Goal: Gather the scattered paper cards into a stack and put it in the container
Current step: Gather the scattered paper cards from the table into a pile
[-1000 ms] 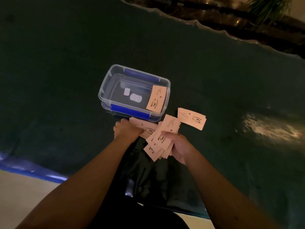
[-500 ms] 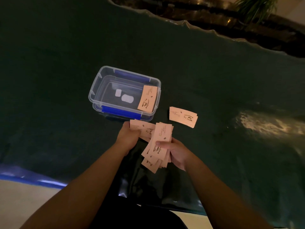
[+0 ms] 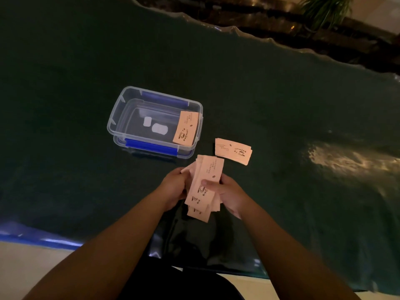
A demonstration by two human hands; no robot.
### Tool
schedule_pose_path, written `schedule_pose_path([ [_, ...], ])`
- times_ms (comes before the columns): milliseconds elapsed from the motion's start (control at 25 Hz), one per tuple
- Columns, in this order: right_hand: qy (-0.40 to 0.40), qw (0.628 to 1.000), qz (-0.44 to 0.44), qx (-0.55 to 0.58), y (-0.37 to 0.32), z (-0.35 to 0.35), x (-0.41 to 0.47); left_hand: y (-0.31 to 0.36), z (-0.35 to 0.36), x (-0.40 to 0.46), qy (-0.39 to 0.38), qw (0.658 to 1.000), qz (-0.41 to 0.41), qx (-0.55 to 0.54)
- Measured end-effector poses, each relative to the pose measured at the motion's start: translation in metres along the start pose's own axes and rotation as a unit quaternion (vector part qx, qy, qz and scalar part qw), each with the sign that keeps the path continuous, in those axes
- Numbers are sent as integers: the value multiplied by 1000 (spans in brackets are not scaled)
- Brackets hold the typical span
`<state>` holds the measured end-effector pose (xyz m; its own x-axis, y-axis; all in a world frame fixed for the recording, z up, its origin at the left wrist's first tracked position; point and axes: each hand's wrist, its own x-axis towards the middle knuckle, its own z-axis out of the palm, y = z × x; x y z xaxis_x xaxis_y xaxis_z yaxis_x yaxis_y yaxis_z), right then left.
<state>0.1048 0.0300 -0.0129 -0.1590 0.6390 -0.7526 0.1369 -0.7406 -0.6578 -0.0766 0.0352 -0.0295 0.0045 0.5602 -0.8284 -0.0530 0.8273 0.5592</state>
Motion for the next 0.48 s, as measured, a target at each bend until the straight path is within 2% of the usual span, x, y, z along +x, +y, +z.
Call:
schedule_pose_path([
  [120,-7,1000,3,-12,0,12,-1,2,13,-4,-28,998,-18,-48],
  [280,-37,996,-12,-79,-5,15,0,0,28,-12,-37,999,-14,0],
  [480,-31,987,-19,-156,-7,9,5,3,37,-11,-64,997,-49,2],
])
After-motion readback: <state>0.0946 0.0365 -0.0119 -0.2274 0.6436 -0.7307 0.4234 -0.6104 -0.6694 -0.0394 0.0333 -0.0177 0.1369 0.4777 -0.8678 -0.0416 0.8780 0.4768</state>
